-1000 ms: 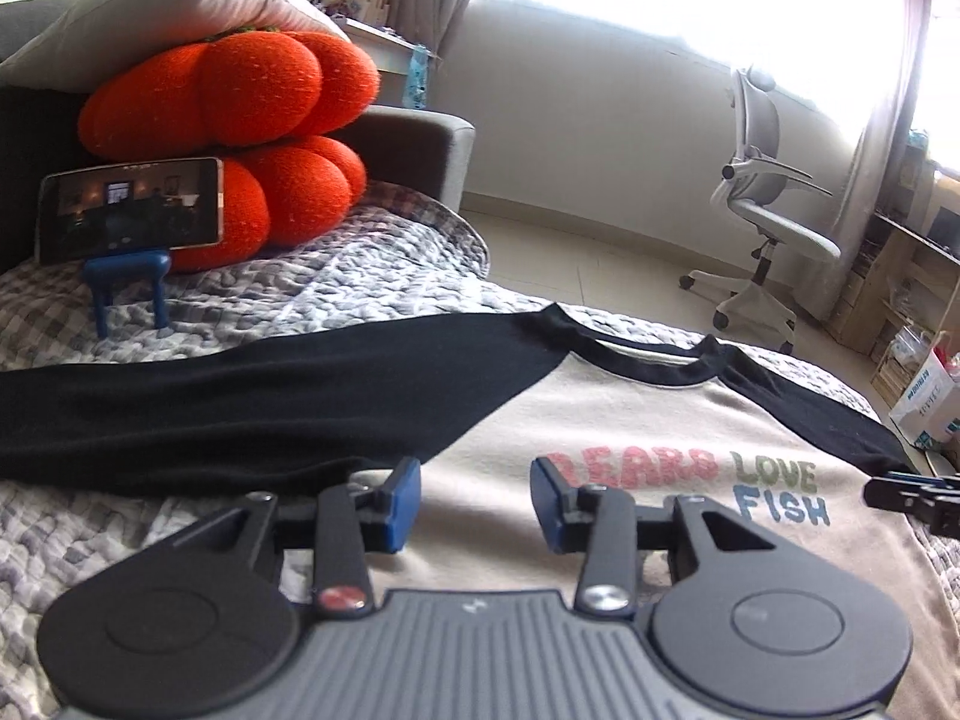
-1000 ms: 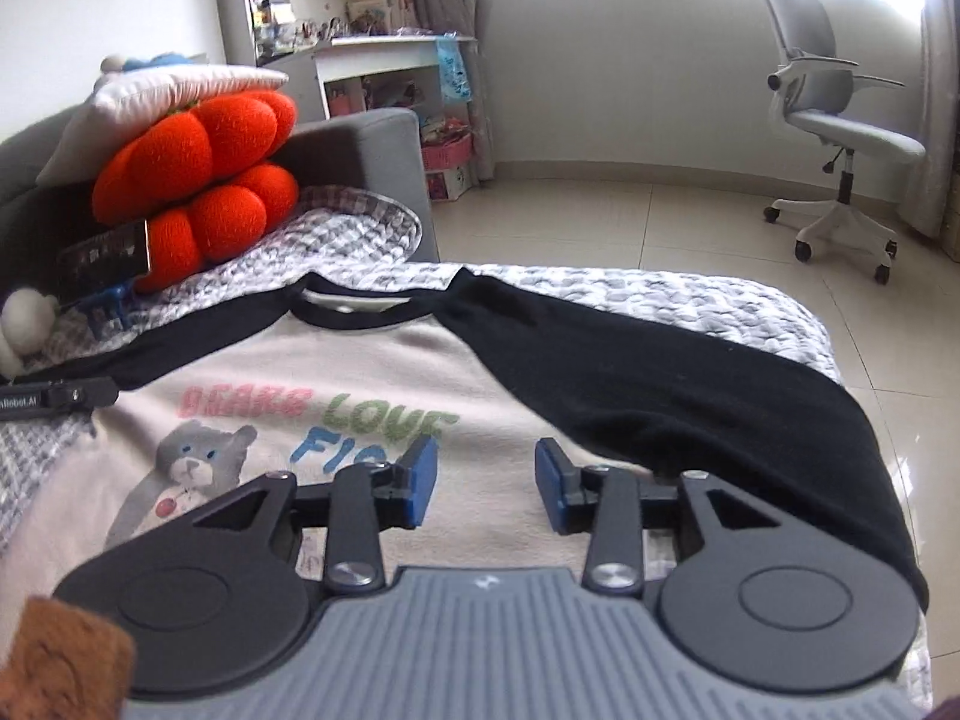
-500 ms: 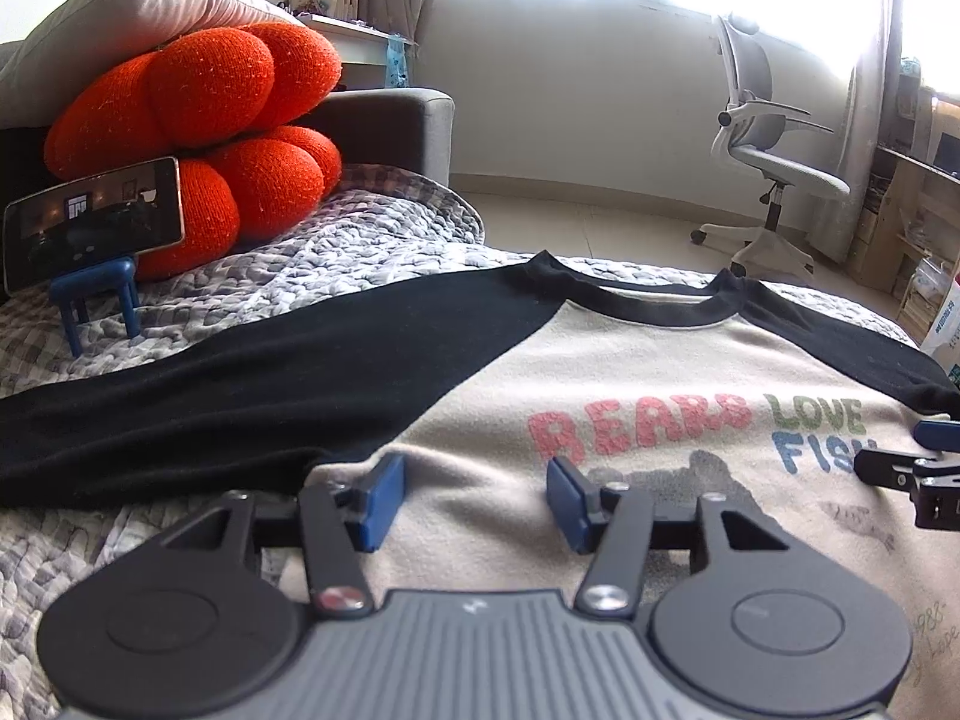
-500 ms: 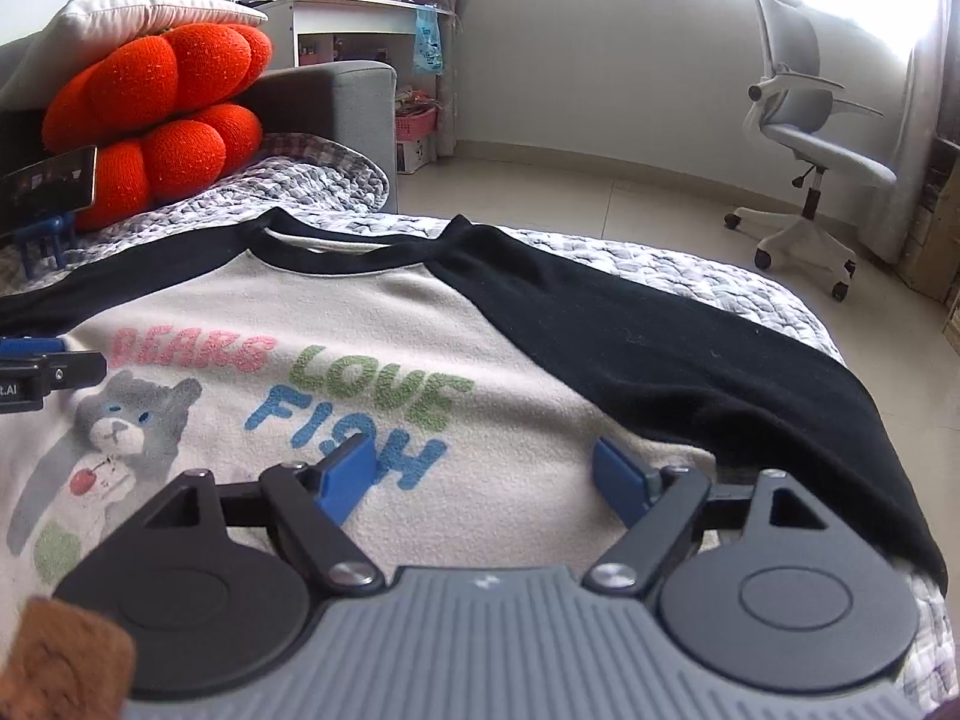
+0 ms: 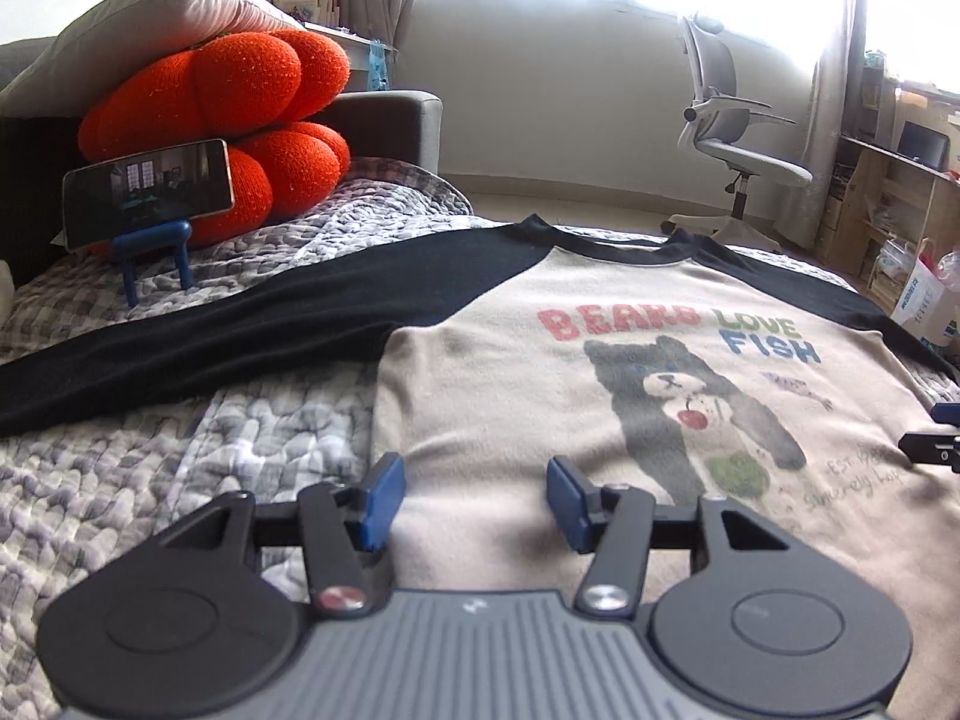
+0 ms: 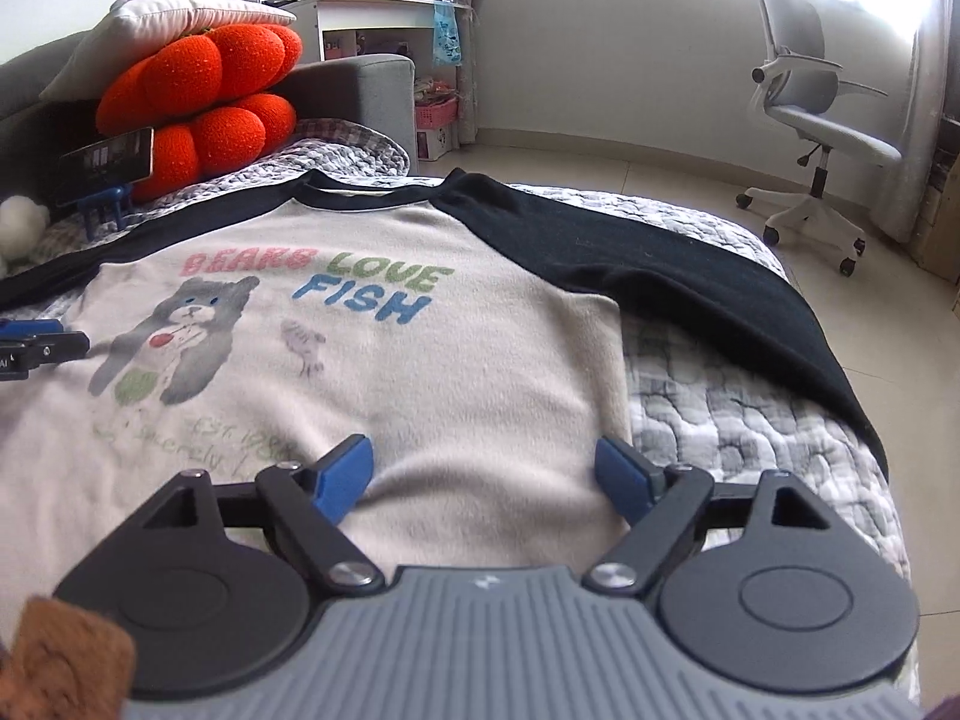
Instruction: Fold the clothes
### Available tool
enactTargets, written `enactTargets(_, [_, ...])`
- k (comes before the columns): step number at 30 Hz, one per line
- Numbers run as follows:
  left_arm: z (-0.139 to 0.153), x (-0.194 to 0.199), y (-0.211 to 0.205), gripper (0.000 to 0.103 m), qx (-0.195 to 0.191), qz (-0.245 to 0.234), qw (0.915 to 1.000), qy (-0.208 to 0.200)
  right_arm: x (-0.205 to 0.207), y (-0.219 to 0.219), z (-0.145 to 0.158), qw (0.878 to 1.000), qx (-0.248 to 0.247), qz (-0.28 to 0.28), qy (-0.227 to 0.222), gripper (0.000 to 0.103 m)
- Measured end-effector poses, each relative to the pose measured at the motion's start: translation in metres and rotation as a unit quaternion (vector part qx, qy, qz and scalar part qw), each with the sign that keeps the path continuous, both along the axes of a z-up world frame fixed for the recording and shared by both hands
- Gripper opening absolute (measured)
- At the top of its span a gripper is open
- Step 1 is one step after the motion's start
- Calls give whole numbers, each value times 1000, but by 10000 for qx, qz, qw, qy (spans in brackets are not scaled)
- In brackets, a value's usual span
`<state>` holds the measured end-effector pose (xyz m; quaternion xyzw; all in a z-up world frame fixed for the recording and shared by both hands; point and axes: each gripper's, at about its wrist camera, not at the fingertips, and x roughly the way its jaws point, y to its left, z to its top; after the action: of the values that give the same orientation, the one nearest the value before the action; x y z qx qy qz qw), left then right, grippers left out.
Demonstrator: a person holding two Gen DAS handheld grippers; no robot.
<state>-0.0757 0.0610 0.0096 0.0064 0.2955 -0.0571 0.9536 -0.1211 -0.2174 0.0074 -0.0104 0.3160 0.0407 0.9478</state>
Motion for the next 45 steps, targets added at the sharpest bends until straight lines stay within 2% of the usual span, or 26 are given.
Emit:
enactTargets(2, [1,-8,-1,55,190,90,9998,34,-11,3,0,9999,-76,68,6,84])
enactTargets(3, [1,-10,2,55,161,121,9997,98,-15,4,-1,9999,-83,66,4,84])
enactTargets(6, [2,-19,15,55,-117,152,9996,183,-29,3,-1,9999,-97,37,15,84])
enactTargets(11, [5,-36,32,55,-420,228,9983,319,-56,-16,1,9993,322,-29,189,84])
enactTargets(13, [7,-41,36,51,-479,189,9981,346,-67,-17,2,9992,354,-65,192,84])
enactTargets(15, [10,-46,37,40,-544,127,9977,372,-77,-18,3,9987,465,-91,197,79])
enactTargets(18, [12,-53,37,35,-668,11,9968,435,-91,-23,5,9966,781,-173,218,63])
enactTargets(20, [9,-57,35,34,-665,-65,9967,460,-97,-28,6,9942,991,-321,261,41])
enactTargets(21, [8,-58,32,29,-622,-104,9969,462,-99,-30,7,9934,1043,-391,281,35])
enactTargets(22, [7,-59,29,24,-526,-142,9975,449,-100,-30,7,9926,1098,-420,310,23])
enactTargets(23, [7,-60,25,14,-428,-169,9980,432,-100,-30,7,9918,1152,-444,339,14])
enactTargets(24, [9,-60,23,8,-393,-205,9981,423,-100,-29,8,9918,1151,-437,355,13])
enactTargets(25, [11,-61,22,7,-425,-213,9979,430,-101,-28,9,9918,1144,-427,369,10])
enactTargets(30, [23,-65,29,7,-465,-143,9976,489,-112,-32,31,9904,1274,-487,232,8])
enactTargets(33, [22,-65,30,7,-407,-161,9975,551,-110,-32,31,9915,1169,-467,337,8])
enactTargets(37, [14,-58,32,12,-515,-72,9965,648,-100,-29,11,9928,924,-419,644,15])
enactTargets(39, [20,-59,37,14,-567,12,9969,537,-102,-33,15,9929,933,-443,592,18])
enactTargets(41, [24,-59,41,15,-522,96,9974,478,-103,-40,19,9932,864,-593,507,29])
enactTargets(42, [26,-57,44,17,-524,125,9975,451,-102,-43,22,9936,834,-625,441,31])
enactTargets(45, [30,-47,47,24,-655,155,9967,443,-93,-49,31,9951,753,-602,214,32])
